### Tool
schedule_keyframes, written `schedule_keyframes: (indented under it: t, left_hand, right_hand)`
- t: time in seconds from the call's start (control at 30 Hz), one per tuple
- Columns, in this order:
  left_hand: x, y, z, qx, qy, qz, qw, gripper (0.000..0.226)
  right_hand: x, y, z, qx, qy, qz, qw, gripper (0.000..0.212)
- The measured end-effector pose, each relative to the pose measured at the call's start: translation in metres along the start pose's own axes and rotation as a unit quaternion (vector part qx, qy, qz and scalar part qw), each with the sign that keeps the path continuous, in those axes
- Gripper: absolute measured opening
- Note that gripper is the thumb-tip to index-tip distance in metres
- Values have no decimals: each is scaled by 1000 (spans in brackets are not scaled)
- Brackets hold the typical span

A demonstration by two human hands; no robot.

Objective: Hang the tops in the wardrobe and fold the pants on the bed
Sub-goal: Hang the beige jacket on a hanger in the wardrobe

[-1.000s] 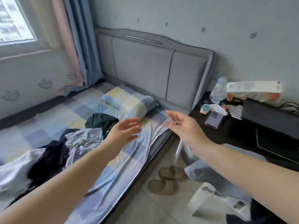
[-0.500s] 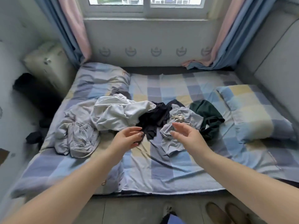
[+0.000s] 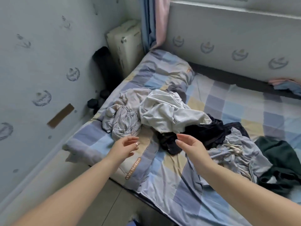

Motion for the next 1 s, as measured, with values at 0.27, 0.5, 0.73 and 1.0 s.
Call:
schedule_keyframes:
  t: [0.27,0.5,0.73,1.0]
  left_hand:
    - [37,-86,91,-63,-37,32,997,15]
    - [68,-199,171,-66,-93,72,991,12]
    - [109,-303,190,-57,-126,82,987,11]
    - [173,-365,177,-47,-72,168,982,60]
  right_hand:
    - [-35,-83,-97,26,36,-57,997,24]
    - [-83,-165,-205,-8,11,-144,989,24]
    - [-152,-239,-290,-15,-44,-231,972,25]
    - [-221,-288,-345,38,-41,-325,944,45]
Point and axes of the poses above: each hand's wrist, its own y-axis away from the middle knuckle, its own z-axis out of the back of the hand, x = y × z, the point moved 4 cm from there along -y, towards the middle knuckle, and after that the axes turned 2 degrees about z, right-handed, at the moved point
